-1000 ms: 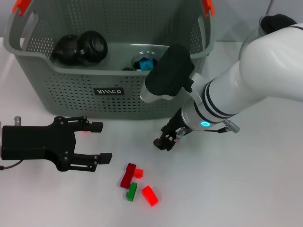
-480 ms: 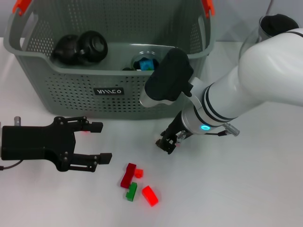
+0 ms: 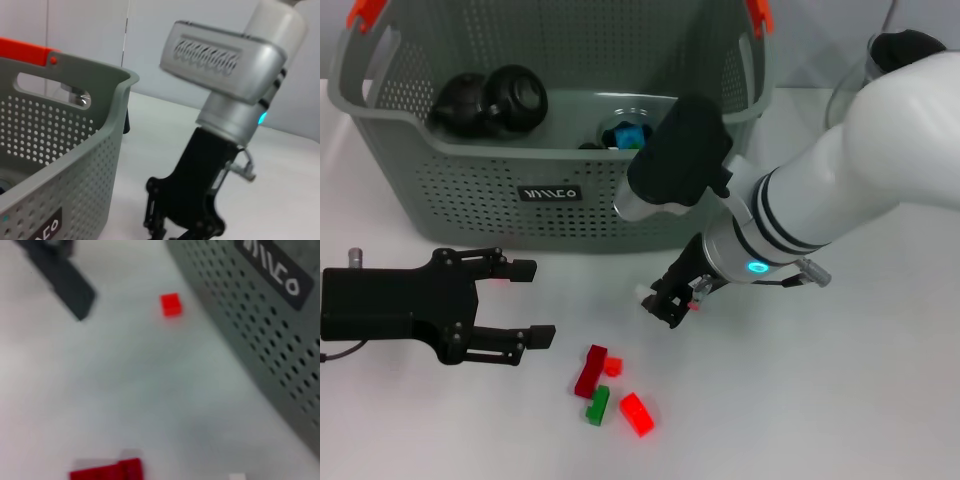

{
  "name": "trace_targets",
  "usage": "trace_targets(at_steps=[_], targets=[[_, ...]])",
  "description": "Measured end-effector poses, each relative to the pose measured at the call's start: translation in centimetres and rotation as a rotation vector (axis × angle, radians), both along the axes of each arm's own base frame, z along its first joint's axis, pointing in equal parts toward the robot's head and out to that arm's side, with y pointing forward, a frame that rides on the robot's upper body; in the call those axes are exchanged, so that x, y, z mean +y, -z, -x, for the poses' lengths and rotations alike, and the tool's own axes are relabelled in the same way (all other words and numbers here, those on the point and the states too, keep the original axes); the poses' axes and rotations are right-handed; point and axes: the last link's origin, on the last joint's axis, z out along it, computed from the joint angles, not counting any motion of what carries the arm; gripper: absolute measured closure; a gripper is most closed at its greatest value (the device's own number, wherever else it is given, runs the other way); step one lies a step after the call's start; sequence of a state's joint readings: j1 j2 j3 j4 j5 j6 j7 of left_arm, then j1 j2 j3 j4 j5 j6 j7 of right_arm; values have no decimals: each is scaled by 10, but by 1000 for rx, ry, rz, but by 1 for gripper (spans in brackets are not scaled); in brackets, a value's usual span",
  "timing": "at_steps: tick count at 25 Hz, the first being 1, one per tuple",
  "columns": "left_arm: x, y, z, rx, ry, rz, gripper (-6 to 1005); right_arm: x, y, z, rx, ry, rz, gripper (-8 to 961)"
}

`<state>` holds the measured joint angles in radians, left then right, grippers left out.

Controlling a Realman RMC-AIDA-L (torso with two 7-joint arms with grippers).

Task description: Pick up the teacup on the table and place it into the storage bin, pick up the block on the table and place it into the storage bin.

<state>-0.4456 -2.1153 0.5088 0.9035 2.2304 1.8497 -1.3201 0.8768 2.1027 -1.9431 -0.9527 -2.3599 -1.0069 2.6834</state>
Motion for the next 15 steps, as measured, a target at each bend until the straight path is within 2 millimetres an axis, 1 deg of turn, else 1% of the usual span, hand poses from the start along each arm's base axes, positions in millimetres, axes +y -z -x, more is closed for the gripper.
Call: trace_targets(at_steps=[2,5,10,13,15], targets=[[0,0,0,-1,-2,-2,158,-3,-7,7,18,-4,11,795],[-1,-2,1,-4,-4,-1,158,-12,-28,28,62,-15,36,795],[-1,-4,1,-13,-8,-10,158,-24,-76,65,151,-62,24,796],[-1,-5,2,-16,-10,-15,158,-25,-107,89,213,-112,-24,796],[-1,-5,2,-15,-10,-15,158,-23,-123,103,245,-146,-60,796]])
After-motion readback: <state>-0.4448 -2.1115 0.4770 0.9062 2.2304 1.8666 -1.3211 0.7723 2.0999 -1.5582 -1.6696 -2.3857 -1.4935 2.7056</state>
